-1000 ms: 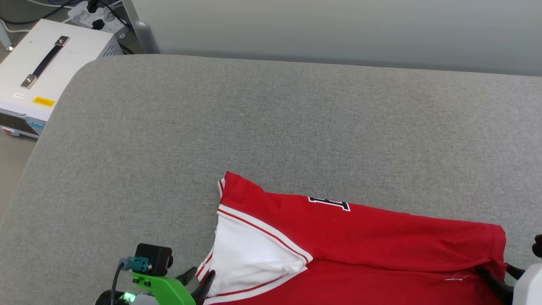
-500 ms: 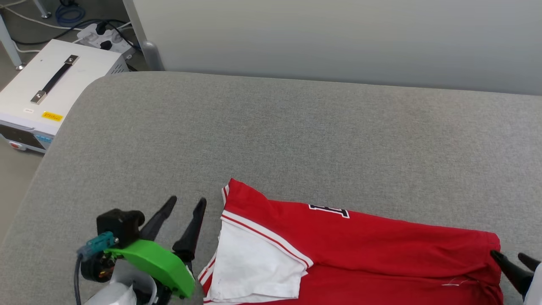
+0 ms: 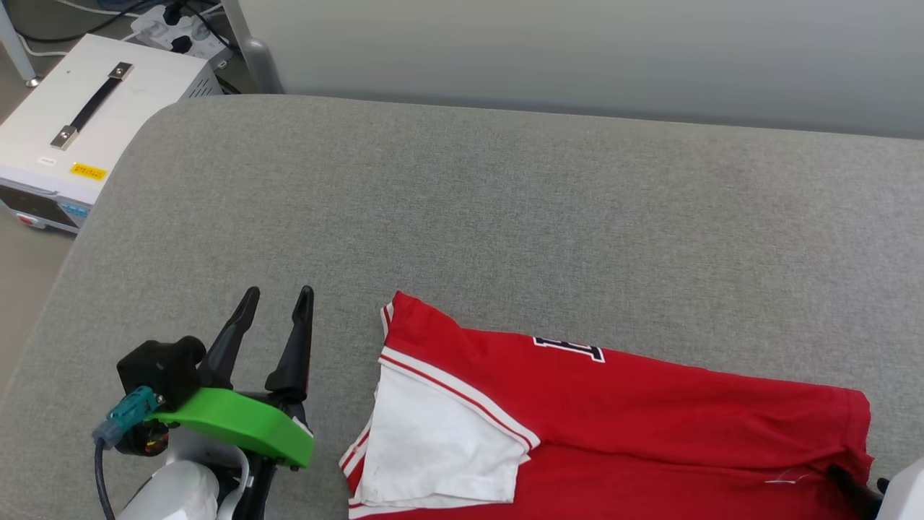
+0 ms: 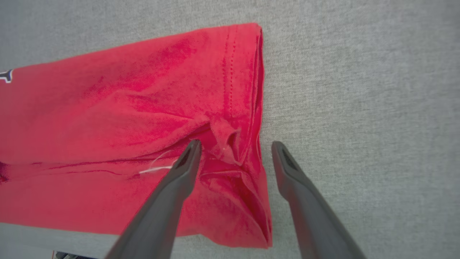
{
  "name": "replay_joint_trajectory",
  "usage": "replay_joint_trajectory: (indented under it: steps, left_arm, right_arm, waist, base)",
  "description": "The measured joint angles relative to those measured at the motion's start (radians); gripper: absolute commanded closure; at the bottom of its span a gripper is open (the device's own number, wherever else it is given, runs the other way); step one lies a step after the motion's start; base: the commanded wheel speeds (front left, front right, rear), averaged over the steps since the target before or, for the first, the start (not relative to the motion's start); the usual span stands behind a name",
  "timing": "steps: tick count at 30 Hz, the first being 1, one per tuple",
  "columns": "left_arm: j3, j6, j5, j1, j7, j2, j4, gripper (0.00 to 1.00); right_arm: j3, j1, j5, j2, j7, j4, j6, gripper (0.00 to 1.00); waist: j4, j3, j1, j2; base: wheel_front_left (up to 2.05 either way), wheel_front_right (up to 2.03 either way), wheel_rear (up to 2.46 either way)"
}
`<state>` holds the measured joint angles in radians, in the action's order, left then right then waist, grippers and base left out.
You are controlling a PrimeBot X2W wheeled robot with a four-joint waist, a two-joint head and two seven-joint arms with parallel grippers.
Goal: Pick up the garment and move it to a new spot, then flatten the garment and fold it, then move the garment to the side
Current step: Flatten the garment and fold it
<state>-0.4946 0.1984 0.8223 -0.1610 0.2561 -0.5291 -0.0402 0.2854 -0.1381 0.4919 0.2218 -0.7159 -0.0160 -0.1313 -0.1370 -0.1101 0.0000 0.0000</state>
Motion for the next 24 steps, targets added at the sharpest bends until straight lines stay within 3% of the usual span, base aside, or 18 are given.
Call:
replay_joint_trajectory:
  steps: [7,16,24]
  left_arm:
    - [0.067,-0.070,-0.059,0.023,0.000,0.062,0.044,0.00]
    - [0.106,-0.115,-0.102,0.026,0.000,0.099,0.080,0.00]
    - [0.115,-0.143,-0.119,0.025,0.000,0.126,0.124,0.00]
  right_arm:
    - [0.036,0.050,-0.039,-0.031,0.026,0.092,0.000,0.00]
    - [0.043,0.092,-0.046,-0.032,0.034,0.187,0.000,0.00]
    - [-0.011,0.101,0.049,-0.009,0.012,0.208,0.010,0.00]
  waist:
    - [-0.008,-0.026,0.0000,0.0000]
    - [-0.018,-0.061,0.0000,0.0000]
    - [-0.025,-0.074,0.0000,-0.0001]
  base:
    - [0.00,0.00,0.00]
    - [0.00,0.00,0.00]
    - [0.00,0.00,0.00]
